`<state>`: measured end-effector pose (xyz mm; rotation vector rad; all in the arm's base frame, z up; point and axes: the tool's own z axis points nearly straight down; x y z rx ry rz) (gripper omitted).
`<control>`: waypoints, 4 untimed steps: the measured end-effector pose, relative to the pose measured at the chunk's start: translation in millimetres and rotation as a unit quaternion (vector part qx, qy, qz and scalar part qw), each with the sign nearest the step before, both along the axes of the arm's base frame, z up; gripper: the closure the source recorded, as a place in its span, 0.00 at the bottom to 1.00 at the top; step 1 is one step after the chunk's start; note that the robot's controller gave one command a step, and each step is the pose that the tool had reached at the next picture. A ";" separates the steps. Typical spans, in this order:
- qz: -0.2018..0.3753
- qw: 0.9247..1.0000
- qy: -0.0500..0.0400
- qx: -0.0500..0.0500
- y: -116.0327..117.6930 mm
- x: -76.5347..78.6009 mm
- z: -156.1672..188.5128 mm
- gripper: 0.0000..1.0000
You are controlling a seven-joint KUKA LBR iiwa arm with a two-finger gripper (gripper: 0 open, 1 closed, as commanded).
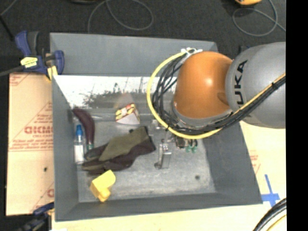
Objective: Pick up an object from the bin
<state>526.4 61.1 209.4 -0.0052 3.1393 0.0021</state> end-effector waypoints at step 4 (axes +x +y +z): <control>-0.090 0.996 -0.006 0.002 39.9 26.8 -131.4 1.00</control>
Offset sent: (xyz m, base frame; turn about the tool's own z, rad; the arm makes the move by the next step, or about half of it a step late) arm 0.0110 0.0089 -0.1157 0.0769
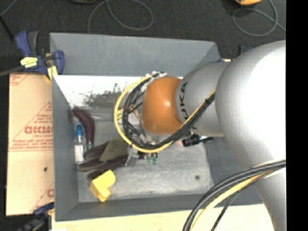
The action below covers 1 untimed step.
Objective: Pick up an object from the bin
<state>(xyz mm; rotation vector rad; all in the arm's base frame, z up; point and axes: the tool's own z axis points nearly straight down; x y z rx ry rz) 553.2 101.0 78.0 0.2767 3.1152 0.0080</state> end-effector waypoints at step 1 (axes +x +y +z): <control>0.000 1.000 0.000 0.000 0.0 0.0 0.0 1.00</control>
Offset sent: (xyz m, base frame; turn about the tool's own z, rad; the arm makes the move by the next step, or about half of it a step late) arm 0.0163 -0.0012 0.1176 -0.0766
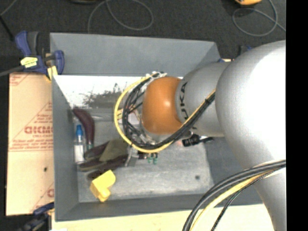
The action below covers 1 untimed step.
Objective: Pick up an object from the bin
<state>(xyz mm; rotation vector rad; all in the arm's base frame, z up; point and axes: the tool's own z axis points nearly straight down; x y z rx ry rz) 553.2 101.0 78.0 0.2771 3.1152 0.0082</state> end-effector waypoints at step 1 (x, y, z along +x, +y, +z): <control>0.038 0.999 -0.002 -0.001 -2.6 17.4 118.2 1.00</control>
Offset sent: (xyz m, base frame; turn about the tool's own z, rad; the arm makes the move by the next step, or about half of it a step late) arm 0.0000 0.0000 0.0000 0.0000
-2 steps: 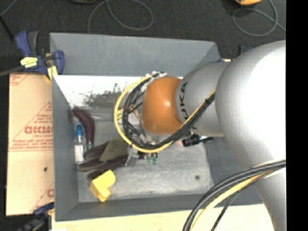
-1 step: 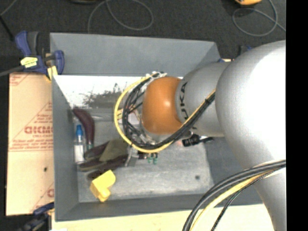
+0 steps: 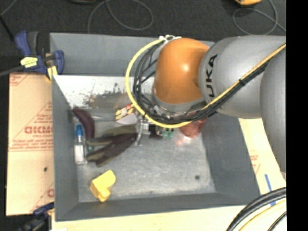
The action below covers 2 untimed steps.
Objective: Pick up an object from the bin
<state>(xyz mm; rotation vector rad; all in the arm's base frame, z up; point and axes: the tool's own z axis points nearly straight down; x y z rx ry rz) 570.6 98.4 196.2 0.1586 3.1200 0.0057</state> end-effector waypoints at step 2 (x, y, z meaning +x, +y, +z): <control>-0.010 1.000 -0.002 0.000 -5.5 2.8 133.7 1.00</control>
Offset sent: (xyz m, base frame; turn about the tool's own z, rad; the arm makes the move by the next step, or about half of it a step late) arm 0.0017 -0.0049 0.1326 0.0248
